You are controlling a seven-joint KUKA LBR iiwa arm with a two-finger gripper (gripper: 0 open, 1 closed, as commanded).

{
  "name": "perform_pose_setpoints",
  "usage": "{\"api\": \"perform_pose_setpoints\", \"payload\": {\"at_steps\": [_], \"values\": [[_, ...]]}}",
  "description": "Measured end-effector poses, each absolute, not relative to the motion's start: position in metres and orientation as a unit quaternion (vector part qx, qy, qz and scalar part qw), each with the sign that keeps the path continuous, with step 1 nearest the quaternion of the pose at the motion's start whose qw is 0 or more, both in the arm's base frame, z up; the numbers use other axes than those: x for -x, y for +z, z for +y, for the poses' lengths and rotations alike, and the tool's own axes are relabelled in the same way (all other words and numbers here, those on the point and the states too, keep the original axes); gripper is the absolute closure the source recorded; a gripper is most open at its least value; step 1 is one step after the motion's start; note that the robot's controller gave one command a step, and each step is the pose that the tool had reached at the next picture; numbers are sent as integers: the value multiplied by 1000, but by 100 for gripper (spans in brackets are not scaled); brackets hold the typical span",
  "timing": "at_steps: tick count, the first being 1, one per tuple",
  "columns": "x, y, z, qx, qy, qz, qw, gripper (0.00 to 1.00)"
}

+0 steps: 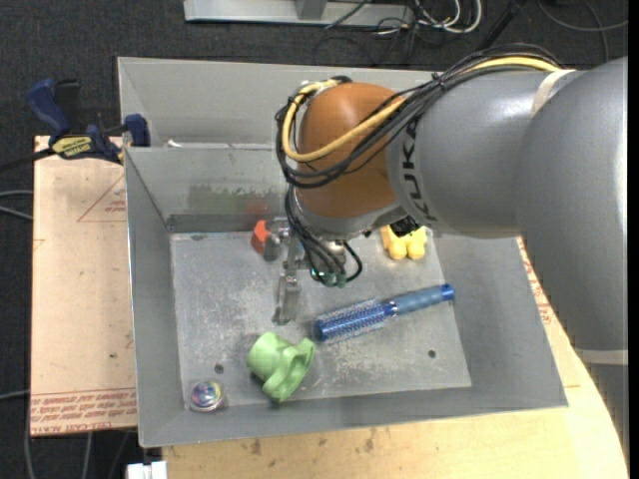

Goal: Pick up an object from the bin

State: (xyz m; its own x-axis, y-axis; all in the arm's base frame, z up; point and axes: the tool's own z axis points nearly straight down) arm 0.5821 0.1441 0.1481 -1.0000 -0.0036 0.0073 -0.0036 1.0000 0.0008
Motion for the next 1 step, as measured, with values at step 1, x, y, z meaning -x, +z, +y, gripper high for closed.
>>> {"api": "perform_pose_setpoints", "payload": {"at_steps": [1], "values": [[-500,117,128,-149,0,-989,1,0]]}}
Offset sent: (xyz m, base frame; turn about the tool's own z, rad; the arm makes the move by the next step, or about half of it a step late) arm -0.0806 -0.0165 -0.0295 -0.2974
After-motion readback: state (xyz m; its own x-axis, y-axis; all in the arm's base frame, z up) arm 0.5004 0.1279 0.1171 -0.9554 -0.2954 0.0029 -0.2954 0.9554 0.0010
